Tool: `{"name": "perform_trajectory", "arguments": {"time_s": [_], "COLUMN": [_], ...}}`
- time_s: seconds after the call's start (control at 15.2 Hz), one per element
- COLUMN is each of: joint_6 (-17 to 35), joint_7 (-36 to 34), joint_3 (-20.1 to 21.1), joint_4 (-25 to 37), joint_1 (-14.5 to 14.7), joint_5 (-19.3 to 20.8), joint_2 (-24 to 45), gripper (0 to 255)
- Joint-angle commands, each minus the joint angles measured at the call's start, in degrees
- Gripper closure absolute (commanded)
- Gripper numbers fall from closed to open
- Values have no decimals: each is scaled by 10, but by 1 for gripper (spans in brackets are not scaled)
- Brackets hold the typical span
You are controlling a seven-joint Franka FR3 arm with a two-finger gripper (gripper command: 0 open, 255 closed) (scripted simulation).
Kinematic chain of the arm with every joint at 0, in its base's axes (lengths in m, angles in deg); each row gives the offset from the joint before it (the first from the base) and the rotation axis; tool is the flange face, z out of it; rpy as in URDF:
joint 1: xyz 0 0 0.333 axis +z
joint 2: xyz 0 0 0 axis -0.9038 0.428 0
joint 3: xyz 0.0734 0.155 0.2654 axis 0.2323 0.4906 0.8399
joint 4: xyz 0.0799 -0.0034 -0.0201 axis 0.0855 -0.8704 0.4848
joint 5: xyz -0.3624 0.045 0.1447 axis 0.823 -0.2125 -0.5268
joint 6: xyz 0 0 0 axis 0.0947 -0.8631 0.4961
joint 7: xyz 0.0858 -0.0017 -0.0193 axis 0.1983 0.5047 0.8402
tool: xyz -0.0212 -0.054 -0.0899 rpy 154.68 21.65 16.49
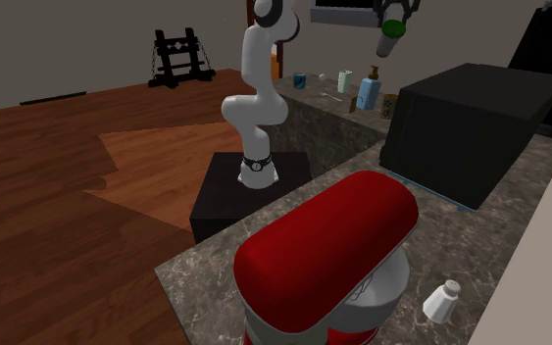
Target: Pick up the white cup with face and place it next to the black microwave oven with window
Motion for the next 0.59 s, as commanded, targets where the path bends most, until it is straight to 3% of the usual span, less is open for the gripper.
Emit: {"name": "perform_trajectory", "arguments": {"time_s": [0.0, 0.07, 0.33, 0.53], "joint_6": [-11, -22, 20, 48], "joint_7": [-43, -61, -40, -28], "joint_3": [110, 167, 93, 57], "joint_4": [73, 115, 29, -25], "joint_1": [-90, -149, -65, -20], "joint_5": [-6, -20, -21, -21], "joint_2": [18, 14, -5, -19], "gripper": [255, 255, 255, 255]}}
